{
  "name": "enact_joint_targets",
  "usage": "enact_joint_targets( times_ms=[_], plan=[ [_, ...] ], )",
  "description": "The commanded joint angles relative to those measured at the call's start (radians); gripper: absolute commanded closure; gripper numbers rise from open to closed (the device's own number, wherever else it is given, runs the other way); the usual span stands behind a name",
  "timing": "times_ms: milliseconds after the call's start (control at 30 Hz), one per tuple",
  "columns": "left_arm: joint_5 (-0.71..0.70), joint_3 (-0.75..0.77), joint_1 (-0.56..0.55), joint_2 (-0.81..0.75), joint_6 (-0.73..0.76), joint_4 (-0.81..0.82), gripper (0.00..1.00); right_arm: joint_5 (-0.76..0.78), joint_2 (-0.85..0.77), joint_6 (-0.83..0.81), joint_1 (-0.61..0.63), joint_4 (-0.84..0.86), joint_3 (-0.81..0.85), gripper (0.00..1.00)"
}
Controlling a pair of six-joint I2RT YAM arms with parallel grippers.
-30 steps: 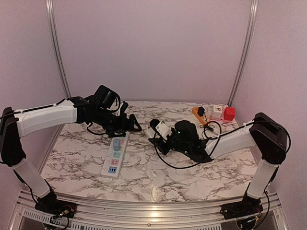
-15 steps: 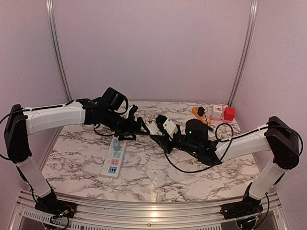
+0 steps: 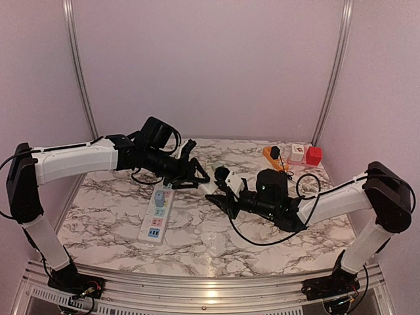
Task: Insert the plug
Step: Pass from the right arm to the left
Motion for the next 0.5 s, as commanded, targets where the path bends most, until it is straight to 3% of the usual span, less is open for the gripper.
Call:
enact_joint_targets(
  times_ms=[0,267,467],
  plan=[
    [0.042,0.026,-0.002,0.021,0.006,0.037,0.45,-0.058,-0.039,-0.018,0.011,0.070,0.003,0.84],
    [0.074,0.028,-0.008,0.035,0.004,0.049,0.46,-0.067,-0.032,-0.016,0.011,0.075,0.005,0.84],
    [0.074,0.020,-0.009,0.030,0.007,0.052,0.60,-0.070,-0.031,-0.018,0.010,0.082,-0.002,0.84]
  ],
)
